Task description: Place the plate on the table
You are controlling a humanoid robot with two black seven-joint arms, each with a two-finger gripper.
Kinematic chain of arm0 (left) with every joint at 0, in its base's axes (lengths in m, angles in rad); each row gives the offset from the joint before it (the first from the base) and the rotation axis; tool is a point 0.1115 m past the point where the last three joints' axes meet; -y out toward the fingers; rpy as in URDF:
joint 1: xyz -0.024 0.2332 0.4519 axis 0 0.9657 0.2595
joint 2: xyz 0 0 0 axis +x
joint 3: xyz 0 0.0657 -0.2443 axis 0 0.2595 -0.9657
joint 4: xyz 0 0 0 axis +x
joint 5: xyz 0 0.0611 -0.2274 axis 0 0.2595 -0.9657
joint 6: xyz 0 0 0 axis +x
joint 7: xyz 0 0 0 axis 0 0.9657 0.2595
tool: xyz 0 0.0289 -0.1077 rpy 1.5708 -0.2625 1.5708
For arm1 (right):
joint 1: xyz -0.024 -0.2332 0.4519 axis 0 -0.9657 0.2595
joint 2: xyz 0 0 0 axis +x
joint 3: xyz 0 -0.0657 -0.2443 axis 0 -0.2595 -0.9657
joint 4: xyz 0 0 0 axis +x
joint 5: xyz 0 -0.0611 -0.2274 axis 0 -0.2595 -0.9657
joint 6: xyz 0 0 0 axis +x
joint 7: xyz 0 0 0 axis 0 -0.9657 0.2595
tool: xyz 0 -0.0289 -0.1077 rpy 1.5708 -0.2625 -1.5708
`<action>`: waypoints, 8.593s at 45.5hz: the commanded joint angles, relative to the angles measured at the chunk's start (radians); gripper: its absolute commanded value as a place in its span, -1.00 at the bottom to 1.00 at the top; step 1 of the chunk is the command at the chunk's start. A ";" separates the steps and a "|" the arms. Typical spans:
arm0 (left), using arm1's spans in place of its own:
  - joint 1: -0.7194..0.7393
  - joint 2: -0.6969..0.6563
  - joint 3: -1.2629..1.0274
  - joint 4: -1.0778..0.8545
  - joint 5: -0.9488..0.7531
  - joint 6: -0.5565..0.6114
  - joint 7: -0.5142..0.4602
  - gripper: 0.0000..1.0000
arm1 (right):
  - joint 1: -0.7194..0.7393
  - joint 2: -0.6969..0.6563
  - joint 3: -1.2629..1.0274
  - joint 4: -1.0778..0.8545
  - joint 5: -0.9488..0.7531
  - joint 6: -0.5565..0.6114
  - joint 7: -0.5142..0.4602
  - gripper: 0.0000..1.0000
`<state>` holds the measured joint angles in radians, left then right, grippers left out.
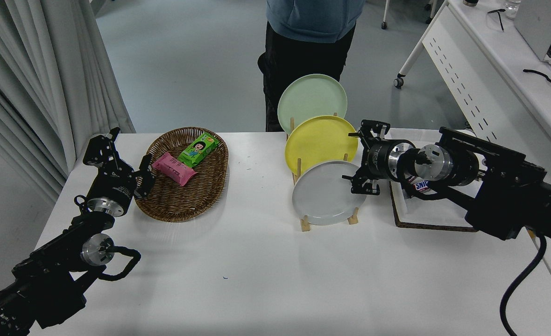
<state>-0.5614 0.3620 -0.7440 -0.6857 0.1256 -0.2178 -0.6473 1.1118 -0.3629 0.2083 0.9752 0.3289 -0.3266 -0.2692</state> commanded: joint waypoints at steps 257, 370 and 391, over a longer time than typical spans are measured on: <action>0.000 0.000 0.000 0.000 0.000 0.000 0.000 1.00 | 0.131 -0.073 0.071 0.076 0.084 -0.009 -0.170 -1.00; 0.000 0.000 0.000 0.000 0.000 0.000 0.000 1.00 | 0.192 0.301 0.014 -0.001 0.719 -0.459 -0.255 -1.00; 0.000 0.000 0.000 0.000 0.000 0.000 0.000 1.00 | 0.120 0.363 0.008 -0.170 0.719 -0.459 -0.260 -1.00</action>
<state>-0.5614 0.3620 -0.7440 -0.6857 0.1257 -0.2178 -0.6473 1.2705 -0.0173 0.2234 0.8542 1.0477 -0.7853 -0.5279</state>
